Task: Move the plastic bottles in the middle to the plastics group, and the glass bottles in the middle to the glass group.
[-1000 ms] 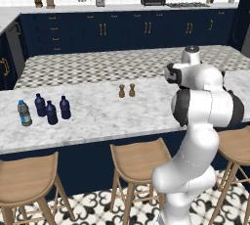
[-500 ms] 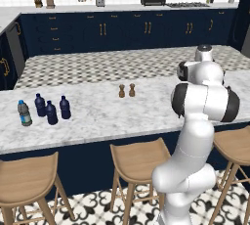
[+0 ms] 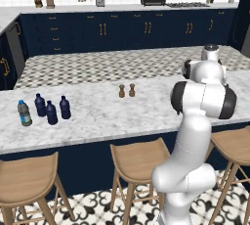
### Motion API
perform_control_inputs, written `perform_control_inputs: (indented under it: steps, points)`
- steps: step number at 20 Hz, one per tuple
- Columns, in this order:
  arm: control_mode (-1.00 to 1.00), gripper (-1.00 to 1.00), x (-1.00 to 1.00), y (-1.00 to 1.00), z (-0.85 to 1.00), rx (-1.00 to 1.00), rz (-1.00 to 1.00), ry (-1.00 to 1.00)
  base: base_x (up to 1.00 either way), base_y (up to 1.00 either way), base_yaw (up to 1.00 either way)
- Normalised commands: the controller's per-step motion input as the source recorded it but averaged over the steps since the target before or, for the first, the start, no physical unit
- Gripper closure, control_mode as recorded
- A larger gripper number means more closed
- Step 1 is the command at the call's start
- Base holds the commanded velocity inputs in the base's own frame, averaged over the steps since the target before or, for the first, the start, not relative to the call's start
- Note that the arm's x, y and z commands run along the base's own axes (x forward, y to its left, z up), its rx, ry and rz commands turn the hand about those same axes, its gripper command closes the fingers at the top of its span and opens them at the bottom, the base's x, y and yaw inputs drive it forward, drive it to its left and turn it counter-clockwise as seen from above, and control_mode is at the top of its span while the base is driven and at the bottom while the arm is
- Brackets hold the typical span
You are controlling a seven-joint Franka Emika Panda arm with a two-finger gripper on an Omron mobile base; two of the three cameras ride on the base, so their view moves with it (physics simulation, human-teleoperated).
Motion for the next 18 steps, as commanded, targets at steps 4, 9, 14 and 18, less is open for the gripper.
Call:
perform_control_inputs:
  steps: [4, 9, 14, 18]
  points:
    - [-1.00, 1.00, 0.00, 0.00, -0.42, 0.00, 0.00, -0.01, 0.00, 0.00, 0.00]
    - [-1.00, 1.00, 0.00, 0.00, -0.25, -0.07, 0.00, 0.00, 0.00, 0.00, 0.00]
    - [-1.00, 1.00, 0.24, -0.09, 0.00, -0.07, 0.00, 0.00, 0.00, 0.00, 0.00]
    - [-1.00, 1.00, 0.49, -0.20, 0.00, 0.00, 0.00, 0.00, 0.00, 0.00, 0.00]
